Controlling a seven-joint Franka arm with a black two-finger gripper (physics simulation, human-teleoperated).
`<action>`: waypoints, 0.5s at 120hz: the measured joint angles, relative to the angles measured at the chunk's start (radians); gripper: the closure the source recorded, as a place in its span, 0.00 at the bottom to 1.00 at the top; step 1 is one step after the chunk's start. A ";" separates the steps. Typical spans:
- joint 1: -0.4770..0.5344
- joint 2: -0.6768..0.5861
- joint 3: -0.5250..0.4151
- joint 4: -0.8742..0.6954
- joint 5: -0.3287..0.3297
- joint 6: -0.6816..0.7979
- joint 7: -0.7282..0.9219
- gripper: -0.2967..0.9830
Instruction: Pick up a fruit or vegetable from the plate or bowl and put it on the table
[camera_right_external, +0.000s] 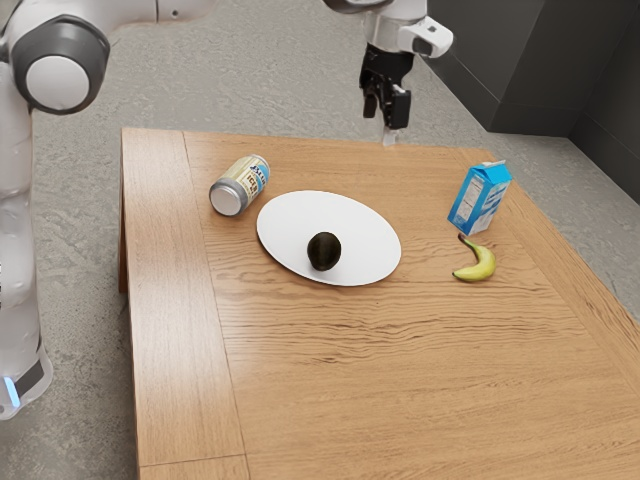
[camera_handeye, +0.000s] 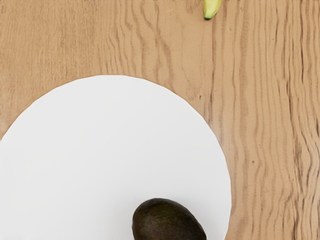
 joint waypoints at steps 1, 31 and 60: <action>0.002 0.000 0.000 0.000 0.000 0.000 0.001 0.23; -0.004 0.000 0.002 0.001 -0.005 0.002 0.017 0.23; 0.006 0.015 0.008 0.012 -0.016 0.005 0.019 0.23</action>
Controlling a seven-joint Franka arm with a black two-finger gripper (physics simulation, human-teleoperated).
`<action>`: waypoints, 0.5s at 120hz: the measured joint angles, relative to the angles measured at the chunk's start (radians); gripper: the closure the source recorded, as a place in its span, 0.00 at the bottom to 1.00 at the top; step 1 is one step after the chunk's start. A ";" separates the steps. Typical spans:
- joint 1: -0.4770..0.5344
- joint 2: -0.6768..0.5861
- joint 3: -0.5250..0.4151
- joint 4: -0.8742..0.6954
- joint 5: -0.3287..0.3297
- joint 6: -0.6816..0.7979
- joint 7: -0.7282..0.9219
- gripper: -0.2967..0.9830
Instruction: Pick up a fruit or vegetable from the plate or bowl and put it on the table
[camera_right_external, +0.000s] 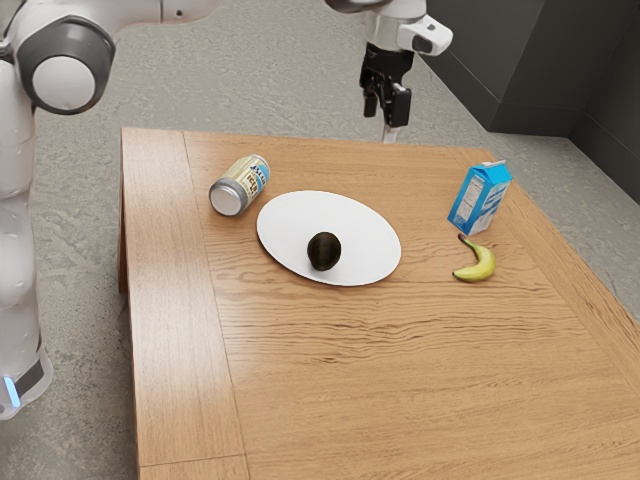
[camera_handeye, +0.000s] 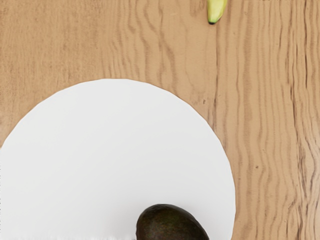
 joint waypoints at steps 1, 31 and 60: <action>-0.001 0.000 0.001 0.000 0.000 0.000 -0.003 0.23; 0.001 0.003 0.068 -0.001 0.000 -0.031 -0.218 0.23; -0.001 0.004 0.081 -0.003 0.001 -0.058 -0.539 0.23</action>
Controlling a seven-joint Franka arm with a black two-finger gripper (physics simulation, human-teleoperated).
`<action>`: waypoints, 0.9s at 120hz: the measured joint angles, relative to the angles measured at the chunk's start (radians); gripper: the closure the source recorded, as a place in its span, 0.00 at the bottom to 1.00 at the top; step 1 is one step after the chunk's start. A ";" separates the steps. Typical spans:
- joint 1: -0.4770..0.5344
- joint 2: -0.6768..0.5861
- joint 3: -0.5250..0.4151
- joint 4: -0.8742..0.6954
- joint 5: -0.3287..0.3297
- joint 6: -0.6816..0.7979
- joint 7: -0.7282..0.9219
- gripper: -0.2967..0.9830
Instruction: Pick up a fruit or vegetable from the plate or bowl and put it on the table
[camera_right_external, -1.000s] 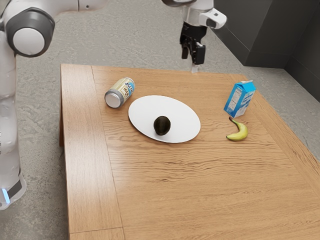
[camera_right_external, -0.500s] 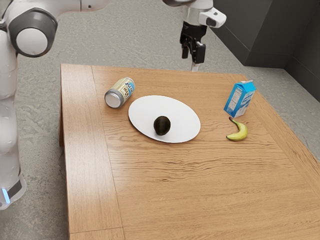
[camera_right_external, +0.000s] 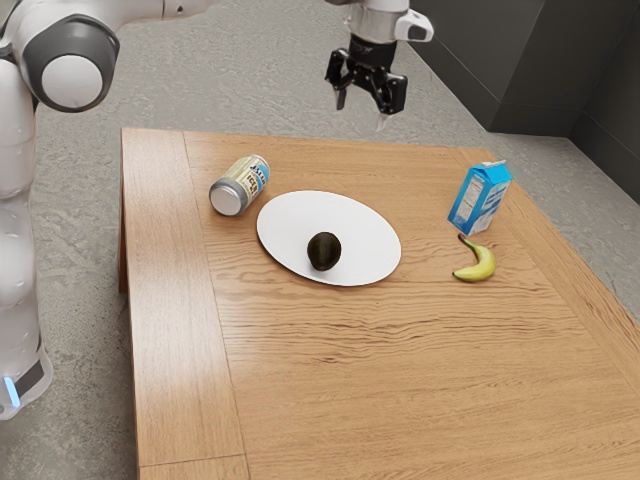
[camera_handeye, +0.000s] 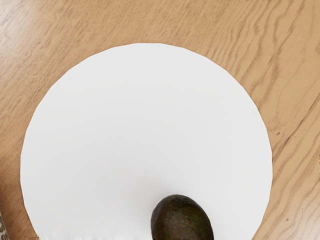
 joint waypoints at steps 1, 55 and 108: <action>-0.001 0.000 0.000 0.000 0.000 0.000 -0.009 0.23; -0.138 0.041 0.070 -0.136 -0.008 0.041 -0.441 0.23; -0.752 -0.075 0.600 -0.429 -0.071 0.202 -0.669 0.23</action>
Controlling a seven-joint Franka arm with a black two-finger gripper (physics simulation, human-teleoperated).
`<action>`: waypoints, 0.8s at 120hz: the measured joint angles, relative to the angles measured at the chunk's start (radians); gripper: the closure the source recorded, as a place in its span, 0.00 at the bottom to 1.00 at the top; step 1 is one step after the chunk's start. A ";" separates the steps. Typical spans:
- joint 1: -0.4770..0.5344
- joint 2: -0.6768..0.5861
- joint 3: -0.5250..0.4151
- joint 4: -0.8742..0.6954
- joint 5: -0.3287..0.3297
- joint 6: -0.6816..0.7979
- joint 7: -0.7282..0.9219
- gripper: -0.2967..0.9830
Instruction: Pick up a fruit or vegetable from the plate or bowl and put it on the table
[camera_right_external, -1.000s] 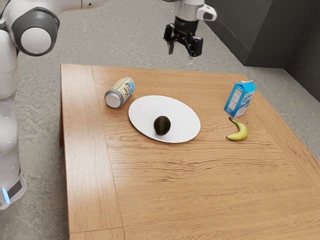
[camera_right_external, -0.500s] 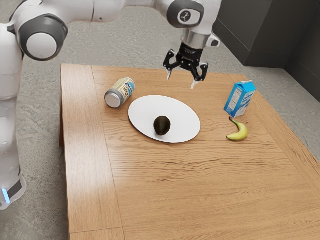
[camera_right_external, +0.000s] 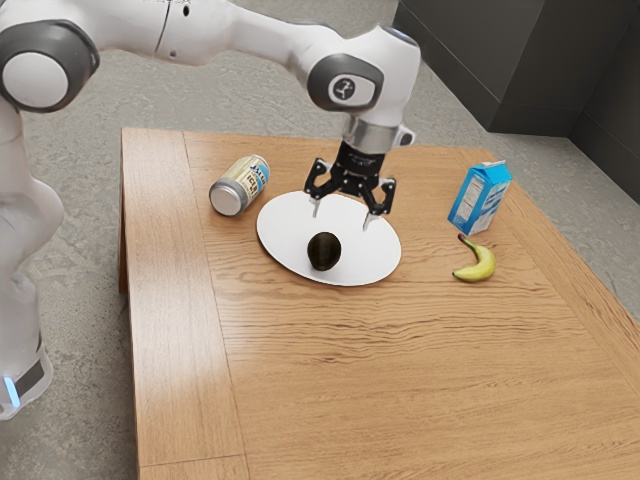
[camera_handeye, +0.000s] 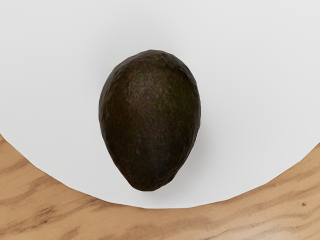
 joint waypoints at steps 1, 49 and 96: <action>0.000 -0.001 0.000 -0.005 0.000 0.003 -0.003 0.23; -0.024 -0.035 -0.009 -0.080 0.037 0.070 -0.084 0.23; -0.118 -0.033 -0.002 -0.091 0.085 0.122 -0.014 0.23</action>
